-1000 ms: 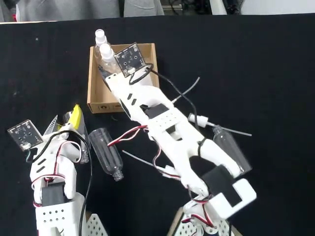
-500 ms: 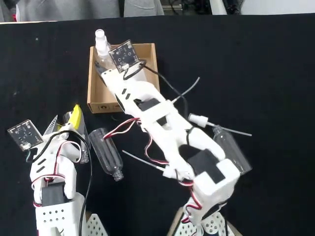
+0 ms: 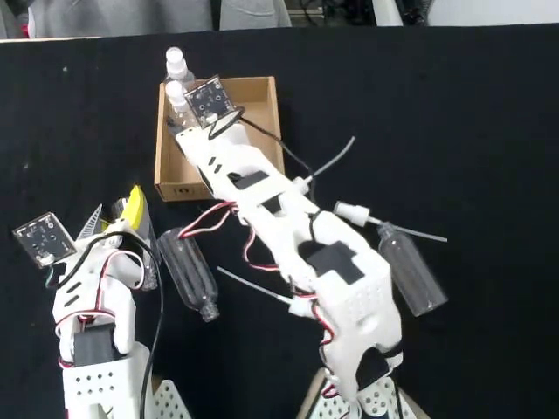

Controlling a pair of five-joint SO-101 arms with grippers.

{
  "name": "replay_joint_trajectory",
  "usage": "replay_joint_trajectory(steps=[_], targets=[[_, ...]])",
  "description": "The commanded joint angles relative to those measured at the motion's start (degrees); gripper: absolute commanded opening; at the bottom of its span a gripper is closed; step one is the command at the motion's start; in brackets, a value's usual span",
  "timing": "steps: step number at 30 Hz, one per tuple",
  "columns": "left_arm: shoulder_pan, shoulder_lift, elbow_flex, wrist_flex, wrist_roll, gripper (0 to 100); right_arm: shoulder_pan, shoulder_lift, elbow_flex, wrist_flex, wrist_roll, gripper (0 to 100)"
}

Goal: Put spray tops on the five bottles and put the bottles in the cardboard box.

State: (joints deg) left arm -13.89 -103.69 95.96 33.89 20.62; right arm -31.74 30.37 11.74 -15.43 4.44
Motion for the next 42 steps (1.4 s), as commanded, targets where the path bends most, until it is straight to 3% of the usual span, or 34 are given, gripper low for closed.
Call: replay_joint_trajectory(steps=[1, 14, 20, 42], targets=[[-0.40, -0.62, 1.54, 0.18, -0.35, 22, -0.97, 0.31, -4.79, -1.49, -0.18, 1.8], [-0.40, -0.62, 1.54, 0.18, -0.35, 22, -1.41, 1.01, -4.97, -1.49, -0.35, 1.8], [-0.40, -0.62, 1.54, 0.18, -0.35, 22, -1.32, 0.75, -4.97, -1.49, -6.68, 2.0], [-0.40, -0.62, 1.54, 0.18, -0.35, 22, -2.81, 1.10, -4.88, -1.05, -6.59, 2.8]])
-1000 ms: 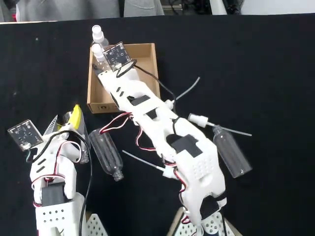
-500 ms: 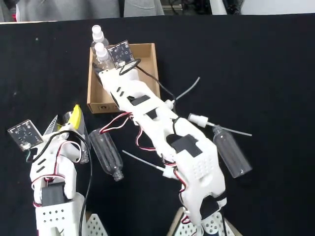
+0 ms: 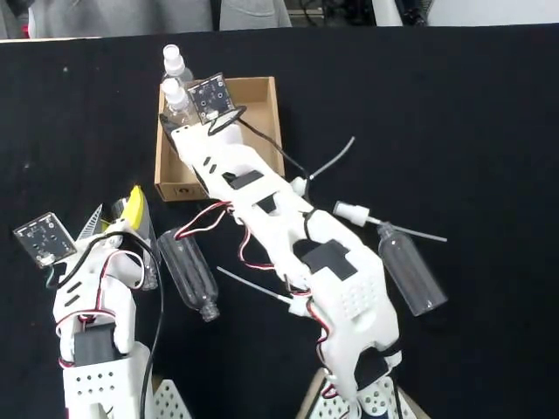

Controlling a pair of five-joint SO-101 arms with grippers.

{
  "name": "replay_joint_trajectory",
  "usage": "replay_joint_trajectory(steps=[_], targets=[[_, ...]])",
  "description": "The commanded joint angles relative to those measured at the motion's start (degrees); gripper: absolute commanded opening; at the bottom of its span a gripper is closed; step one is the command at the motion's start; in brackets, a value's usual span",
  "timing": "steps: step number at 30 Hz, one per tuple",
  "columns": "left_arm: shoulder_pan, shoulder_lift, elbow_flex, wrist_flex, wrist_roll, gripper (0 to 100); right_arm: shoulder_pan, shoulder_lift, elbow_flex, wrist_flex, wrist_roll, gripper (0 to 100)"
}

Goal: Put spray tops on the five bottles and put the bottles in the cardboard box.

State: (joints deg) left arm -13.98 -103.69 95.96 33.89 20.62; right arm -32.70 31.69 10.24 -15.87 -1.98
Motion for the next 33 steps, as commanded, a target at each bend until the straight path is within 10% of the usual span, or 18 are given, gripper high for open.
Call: replay_joint_trajectory(steps=[1, 33], targets=[[-0.31, -0.62, 1.54, 0.18, -0.35, 22, -1.85, -0.22, -3.30, -0.62, -0.18, 4.1], [-0.31, -0.62, 1.54, 0.18, -0.35, 22, -1.93, -0.66, -3.38, 3.43, -0.18, 14.4]])
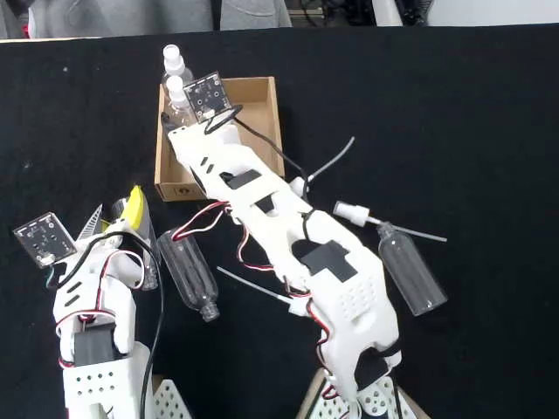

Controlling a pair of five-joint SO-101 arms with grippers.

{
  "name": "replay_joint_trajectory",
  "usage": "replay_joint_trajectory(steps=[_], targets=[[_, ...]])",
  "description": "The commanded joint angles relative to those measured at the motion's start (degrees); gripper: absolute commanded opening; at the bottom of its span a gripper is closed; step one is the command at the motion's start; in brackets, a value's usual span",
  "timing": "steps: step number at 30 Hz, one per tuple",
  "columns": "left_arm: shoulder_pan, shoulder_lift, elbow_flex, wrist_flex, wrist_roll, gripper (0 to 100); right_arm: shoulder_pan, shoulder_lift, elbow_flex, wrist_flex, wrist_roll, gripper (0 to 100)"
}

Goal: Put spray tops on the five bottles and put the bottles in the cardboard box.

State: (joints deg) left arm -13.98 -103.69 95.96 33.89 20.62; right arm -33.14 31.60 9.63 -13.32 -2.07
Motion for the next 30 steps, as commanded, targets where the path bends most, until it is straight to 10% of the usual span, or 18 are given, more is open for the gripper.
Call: replay_joint_trajectory(steps=[1, 30], targets=[[-0.31, -0.62, 1.54, 0.18, -0.35, 22, -1.49, -0.57, -2.77, 0.88, -0.09, 15.5], [-0.31, -0.62, 1.54, 0.18, -0.35, 22, -1.49, -13.05, 6.46, 5.89, -0.18, 25.5]])
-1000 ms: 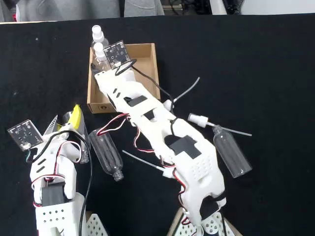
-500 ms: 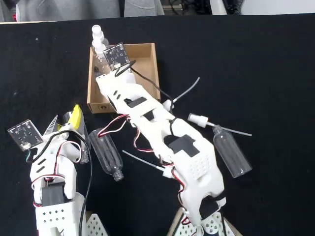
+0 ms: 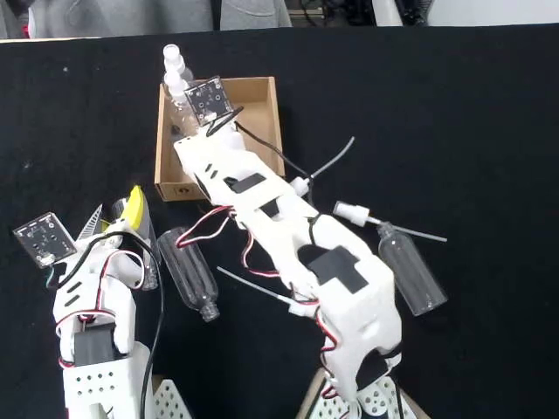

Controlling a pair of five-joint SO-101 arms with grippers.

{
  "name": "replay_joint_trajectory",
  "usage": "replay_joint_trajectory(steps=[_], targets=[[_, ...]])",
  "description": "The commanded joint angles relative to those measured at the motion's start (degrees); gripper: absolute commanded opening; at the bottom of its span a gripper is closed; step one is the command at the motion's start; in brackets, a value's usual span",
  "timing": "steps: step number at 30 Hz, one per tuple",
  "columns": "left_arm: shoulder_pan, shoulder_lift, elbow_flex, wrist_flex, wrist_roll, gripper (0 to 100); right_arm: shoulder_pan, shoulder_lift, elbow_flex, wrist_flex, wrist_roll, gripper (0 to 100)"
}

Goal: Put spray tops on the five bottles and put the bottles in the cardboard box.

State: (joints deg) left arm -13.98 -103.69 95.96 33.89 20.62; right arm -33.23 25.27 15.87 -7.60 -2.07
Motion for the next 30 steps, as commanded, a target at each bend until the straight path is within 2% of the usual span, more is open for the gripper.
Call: replay_joint_trajectory(steps=[1, 4, 14, 25, 30], targets=[[-0.31, -0.62, 1.54, 0.18, -0.35, 22, -1.32, -7.69, 1.19, 0.18, -0.09, 25.5], [-0.40, -0.62, 1.54, 0.18, -0.35, 22, -1.23, -10.86, 3.74, 1.05, -0.09, 25.5], [-4.35, -0.70, 1.54, -0.97, -0.35, 22, -1.41, -19.91, 7.16, 13.71, -0.09, 25.5], [-11.47, -0.70, 1.45, -3.16, -0.62, 22, -2.02, -32.84, 10.86, 29.19, -0.09, 25.5], [-14.73, -0.70, 1.45, -2.99, -10.20, 22, -4.31, -38.37, 11.82, 36.57, -0.09, 25.5]])
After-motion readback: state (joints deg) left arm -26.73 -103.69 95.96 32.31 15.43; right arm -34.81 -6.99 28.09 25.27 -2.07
